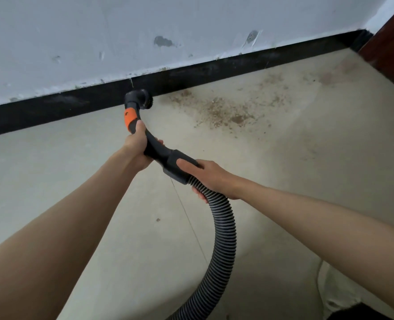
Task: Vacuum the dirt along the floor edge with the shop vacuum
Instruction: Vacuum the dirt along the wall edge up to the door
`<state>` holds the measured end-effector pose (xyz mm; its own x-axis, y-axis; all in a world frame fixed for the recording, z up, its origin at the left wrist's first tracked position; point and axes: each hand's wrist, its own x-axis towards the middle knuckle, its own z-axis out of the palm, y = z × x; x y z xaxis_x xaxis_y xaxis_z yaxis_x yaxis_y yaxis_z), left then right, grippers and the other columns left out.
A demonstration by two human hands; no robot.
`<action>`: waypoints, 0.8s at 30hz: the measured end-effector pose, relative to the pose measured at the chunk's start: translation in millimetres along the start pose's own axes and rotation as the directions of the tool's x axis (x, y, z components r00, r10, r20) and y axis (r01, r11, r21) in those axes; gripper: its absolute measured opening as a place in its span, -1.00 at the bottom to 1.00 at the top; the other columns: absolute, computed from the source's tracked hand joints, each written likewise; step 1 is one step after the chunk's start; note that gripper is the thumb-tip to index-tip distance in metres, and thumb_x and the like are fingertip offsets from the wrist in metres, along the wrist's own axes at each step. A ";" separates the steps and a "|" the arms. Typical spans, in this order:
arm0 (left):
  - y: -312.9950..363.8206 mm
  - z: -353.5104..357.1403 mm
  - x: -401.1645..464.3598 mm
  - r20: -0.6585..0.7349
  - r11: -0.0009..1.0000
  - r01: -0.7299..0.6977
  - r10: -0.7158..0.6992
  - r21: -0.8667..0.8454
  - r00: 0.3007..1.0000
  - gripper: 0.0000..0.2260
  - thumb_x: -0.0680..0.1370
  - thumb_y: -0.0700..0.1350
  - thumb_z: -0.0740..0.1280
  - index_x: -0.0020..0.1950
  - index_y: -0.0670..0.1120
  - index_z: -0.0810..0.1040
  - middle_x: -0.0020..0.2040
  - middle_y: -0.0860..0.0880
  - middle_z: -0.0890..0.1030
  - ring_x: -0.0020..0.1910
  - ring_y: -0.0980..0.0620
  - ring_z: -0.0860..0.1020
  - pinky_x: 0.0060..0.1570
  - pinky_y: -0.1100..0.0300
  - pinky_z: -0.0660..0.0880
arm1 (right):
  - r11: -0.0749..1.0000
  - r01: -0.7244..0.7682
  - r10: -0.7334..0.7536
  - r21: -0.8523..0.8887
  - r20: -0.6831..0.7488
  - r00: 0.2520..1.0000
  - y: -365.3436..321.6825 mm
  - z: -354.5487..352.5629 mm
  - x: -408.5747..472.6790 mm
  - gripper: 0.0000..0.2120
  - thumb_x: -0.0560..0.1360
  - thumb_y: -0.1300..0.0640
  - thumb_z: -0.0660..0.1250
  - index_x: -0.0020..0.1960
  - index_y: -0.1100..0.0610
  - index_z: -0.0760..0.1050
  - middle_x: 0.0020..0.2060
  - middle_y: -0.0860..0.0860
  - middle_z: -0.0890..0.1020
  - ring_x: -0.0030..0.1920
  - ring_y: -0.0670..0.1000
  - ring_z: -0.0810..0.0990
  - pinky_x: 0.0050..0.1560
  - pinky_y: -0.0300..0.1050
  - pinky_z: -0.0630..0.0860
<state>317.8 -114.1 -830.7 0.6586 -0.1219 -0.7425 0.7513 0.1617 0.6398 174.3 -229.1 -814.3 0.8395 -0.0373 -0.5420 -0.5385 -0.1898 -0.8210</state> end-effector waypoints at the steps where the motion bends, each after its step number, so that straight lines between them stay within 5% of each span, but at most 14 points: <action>1: -2.5 7.6 -1.5 -0.019 1.000 0.007 -0.007 -0.006 1.000 -0.48 0.61 0.11 0.18 0.44 -0.19 0.20 0.12 -0.16 0.50 -0.20 -0.04 0.54 -0.19 0.05 0.49 | 1.000 0.014 -0.014 0.000 0.008 1.000 3.1 -9.8 0.5 -0.55 0.55 -0.22 0.23 -0.16 0.19 0.34 -0.49 0.10 0.46 -0.58 0.01 0.39 -0.53 -0.20 0.39; 5: -17.6 43.4 -7.5 -0.063 0.999 0.030 -0.033 -0.040 0.998 -0.45 0.62 0.10 0.17 0.50 -0.16 0.13 0.32 -0.18 0.43 -0.12 -0.04 0.53 -0.05 0.04 0.46 | 0.998 0.057 -0.056 -0.032 0.055 0.997 19.7 -53.1 1.0 -0.52 0.53 -0.23 0.26 -0.18 0.21 0.38 -0.49 0.10 0.46 -0.59 -0.01 0.40 -0.52 -0.22 0.39; 13: -34.2 112.6 -14.6 -0.158 0.993 -0.032 0.013 -0.118 0.987 -0.42 0.61 0.13 0.17 0.49 -0.20 0.14 0.30 -0.19 0.44 0.17 -0.09 0.49 0.03 0.08 0.38 | 0.975 0.160 -0.144 -0.152 0.114 0.983 36.7 -131.9 12.9 -0.56 0.44 -0.22 0.39 -0.24 0.16 0.44 -0.48 0.05 0.51 -0.55 -0.02 0.45 -0.43 -0.20 0.40; 16: -31.5 119.3 -8.3 -0.180 0.994 -0.038 0.019 -0.106 0.984 -0.42 0.60 0.14 0.19 0.48 -0.20 0.17 0.25 -0.18 0.46 0.02 -0.08 0.50 0.00 0.07 0.42 | 0.977 0.171 -0.152 -0.127 0.146 0.978 37.0 -142.4 23.7 -0.57 0.44 -0.21 0.40 -0.27 0.13 0.40 -0.48 0.03 0.50 -0.54 -0.02 0.45 -0.41 -0.19 0.40; 21: -26.6 124.6 1.7 -0.235 0.996 -0.081 0.072 -0.029 0.969 -0.46 0.63 0.11 0.15 0.43 -0.25 0.21 -0.11 -0.15 0.46 -0.17 -0.06 0.49 -0.05 0.08 0.43 | 0.974 0.208 -0.194 -0.087 0.147 0.970 29.5 -140.0 38.5 -0.55 0.44 -0.20 0.41 -0.34 0.13 0.38 -0.52 0.00 0.48 -0.58 -0.03 0.44 -0.45 -0.23 0.40; 24: -19.9 123.5 3.6 -0.253 0.996 -0.093 0.088 -0.006 0.964 -0.49 0.64 0.08 0.14 0.42 -0.26 0.19 -0.10 -0.17 0.47 -0.20 -0.11 0.50 -0.02 0.02 0.43 | 0.978 0.201 -0.191 -0.054 0.152 0.970 27.7 -139.0 42.9 -0.54 0.41 -0.22 0.42 -0.33 0.14 0.38 -0.52 0.01 0.47 -0.56 -0.02 0.44 -0.44 -0.20 0.42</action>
<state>310.4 -238.7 -821.6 0.6902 0.1443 -0.7091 0.6868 0.1777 0.7047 205.5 -372.3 -835.3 0.9061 0.1489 -0.3960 -0.3540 -0.2458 -0.9024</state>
